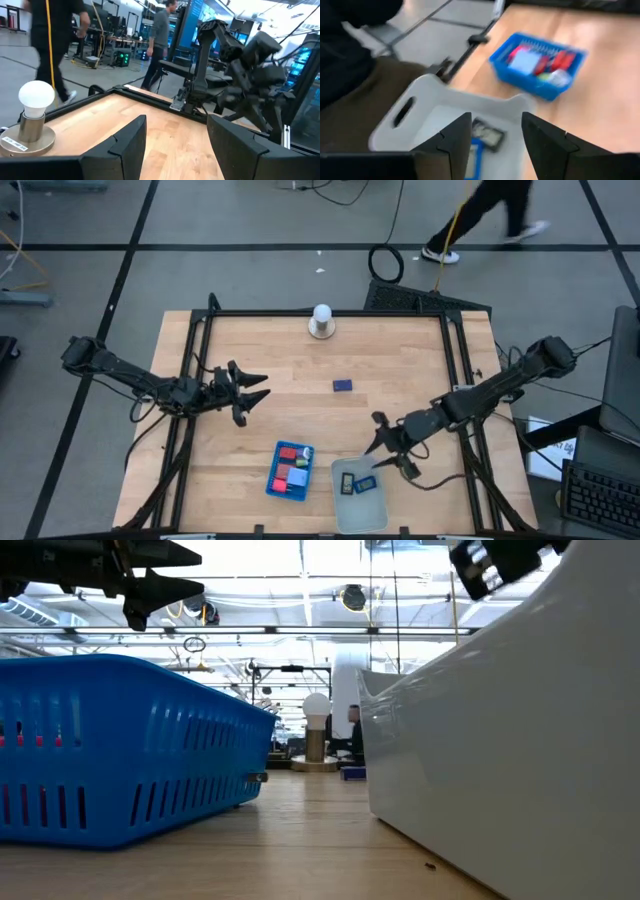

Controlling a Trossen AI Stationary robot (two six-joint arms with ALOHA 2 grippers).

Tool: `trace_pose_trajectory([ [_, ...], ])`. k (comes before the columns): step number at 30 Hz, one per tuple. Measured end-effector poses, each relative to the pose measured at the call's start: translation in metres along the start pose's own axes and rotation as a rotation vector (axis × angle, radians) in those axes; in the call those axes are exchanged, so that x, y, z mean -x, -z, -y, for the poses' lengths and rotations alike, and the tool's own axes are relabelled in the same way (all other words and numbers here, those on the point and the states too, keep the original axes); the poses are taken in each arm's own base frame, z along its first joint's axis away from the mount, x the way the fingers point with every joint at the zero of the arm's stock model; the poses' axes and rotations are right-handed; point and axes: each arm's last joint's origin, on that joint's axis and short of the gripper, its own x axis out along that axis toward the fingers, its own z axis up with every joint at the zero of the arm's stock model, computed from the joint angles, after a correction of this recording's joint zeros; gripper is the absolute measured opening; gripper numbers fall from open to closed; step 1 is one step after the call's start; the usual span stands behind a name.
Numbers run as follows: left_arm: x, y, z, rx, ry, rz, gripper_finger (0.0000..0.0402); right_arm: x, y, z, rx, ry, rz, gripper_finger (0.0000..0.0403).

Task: Pick & Place Office items
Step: Put the blue digital timer into the gray bin

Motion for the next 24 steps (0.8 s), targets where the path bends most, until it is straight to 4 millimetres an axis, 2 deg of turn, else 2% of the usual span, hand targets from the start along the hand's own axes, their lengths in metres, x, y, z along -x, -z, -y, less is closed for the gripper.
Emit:
trace_pose_trajectory([
  [6,0.0,0.001,0.0,0.004,-0.003,-0.012,0.0212,0.022,-0.004,0.012,0.102,0.186,0.061,0.0164],
  [11,0.0,0.006,-0.001,0.017,-0.013,-0.05,0.0212,0.039,0.017,0.031,0.083,0.381,0.094,0.0164],
  [18,-0.005,0.012,0.0,0.005,-0.022,-0.074,0.0212,0.06,0.052,0.054,0.055,0.426,0.37,0.0164],
  [24,-0.01,0.019,0.002,-0.013,-0.027,-0.088,0.0212,0.074,0.078,0.067,-0.002,0.474,0.419,0.0164],
])
